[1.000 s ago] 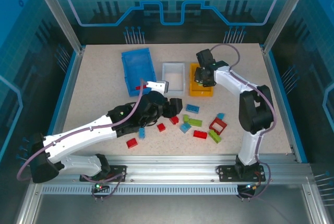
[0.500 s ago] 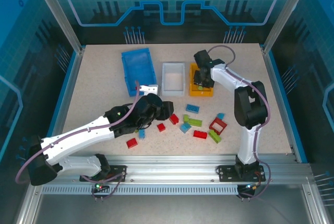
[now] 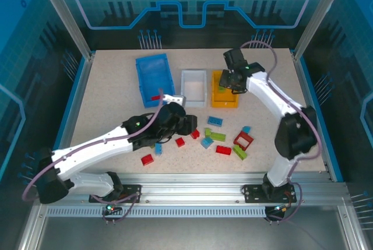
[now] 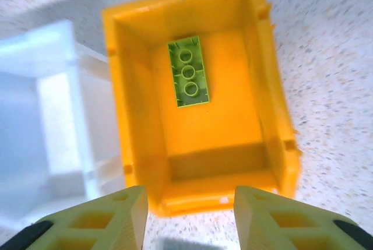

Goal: Sort the legos into containers by color

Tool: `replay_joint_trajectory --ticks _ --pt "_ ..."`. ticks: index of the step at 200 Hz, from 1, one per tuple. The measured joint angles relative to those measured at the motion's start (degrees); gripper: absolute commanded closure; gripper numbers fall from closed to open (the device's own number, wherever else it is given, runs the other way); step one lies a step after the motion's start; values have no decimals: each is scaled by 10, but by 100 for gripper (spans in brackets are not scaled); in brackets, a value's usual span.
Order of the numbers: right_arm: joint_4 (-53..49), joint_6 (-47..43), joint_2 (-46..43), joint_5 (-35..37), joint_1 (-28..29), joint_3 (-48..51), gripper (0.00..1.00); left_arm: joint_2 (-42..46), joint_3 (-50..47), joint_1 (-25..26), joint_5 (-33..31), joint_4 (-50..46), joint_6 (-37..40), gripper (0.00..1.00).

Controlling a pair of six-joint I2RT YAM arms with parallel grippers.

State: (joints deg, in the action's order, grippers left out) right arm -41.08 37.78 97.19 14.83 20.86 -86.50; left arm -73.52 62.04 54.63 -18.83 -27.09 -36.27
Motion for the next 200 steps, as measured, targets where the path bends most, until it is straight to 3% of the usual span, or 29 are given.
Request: replay_joint_trajectory --ticks 18,61,95,166,200 --pt "5 -6 -116 8 2 73 59 -83 53 1 50 13 43 53" --pt "-16 -8 -433 11 2 232 55 -293 187 29 117 30 116 57" --pt "-44 -7 -613 5 1 257 55 -423 293 54 144 21 148 56" --pt "-96 4 -656 -33 1 253 56 -538 389 57 153 -9 177 58" --pt "-97 12 -657 -45 1 253 56 -572 423 57 152 -17 187 66"
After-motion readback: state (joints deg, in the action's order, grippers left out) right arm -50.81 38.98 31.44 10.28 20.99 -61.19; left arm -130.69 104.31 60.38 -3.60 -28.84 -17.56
